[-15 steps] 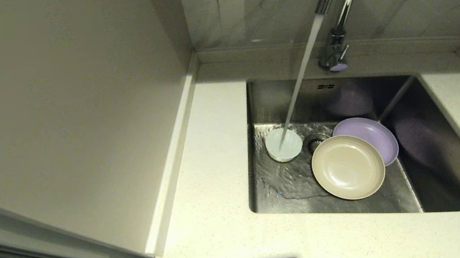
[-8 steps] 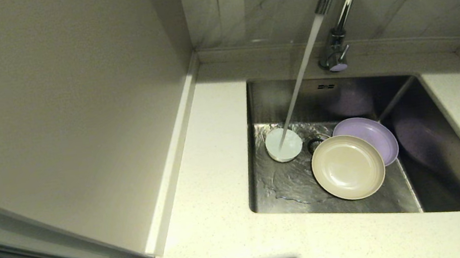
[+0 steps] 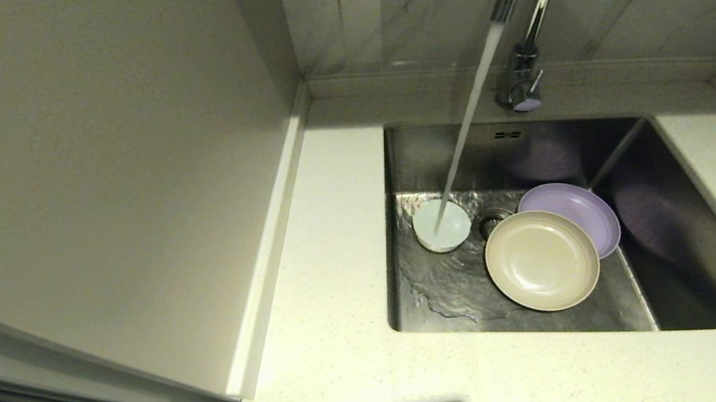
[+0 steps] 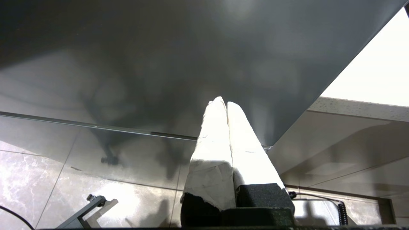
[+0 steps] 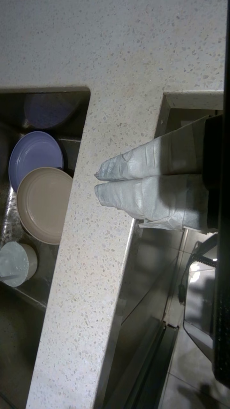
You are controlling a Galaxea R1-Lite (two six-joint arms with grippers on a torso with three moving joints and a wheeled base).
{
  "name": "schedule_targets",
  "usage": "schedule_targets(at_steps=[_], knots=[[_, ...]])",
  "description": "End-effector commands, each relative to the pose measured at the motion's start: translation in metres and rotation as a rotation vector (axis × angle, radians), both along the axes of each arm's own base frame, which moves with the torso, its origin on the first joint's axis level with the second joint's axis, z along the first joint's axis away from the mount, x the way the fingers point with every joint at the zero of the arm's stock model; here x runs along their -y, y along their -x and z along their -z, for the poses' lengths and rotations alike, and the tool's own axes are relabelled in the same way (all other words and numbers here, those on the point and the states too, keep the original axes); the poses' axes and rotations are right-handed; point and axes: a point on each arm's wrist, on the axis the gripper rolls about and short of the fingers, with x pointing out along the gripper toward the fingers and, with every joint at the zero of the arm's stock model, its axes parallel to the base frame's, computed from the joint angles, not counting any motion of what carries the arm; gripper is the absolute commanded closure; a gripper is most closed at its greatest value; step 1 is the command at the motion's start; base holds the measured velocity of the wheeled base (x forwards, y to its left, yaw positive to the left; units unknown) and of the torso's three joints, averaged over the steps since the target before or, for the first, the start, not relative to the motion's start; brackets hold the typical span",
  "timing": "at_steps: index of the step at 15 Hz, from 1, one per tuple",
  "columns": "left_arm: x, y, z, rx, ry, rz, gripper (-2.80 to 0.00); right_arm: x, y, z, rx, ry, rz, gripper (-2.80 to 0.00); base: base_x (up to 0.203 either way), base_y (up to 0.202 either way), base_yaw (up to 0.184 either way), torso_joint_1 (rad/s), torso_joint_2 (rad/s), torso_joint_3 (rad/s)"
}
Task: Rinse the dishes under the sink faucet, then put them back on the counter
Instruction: Wait for the water to rinse the bowl
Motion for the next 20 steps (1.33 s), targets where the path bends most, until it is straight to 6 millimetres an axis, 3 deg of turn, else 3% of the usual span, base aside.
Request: schedule_targets(at_steps=[1,20], knots=[[0.0,0.0001,0.0,0.002,0.001,0.0,0.0,0.0,-0.0002,0.0001,-0.002,0.001,-0.001,0.0,0.0,0.0,0.0,0.0,0.0,0.0],[0.0,0.0001,0.0,0.002,0.001,0.0,0.0,0.0,-0.0002,0.0001,-0.002,0.0,-0.001,0.0,0.0,0.0,0.0,0.0,0.0,0.0]])
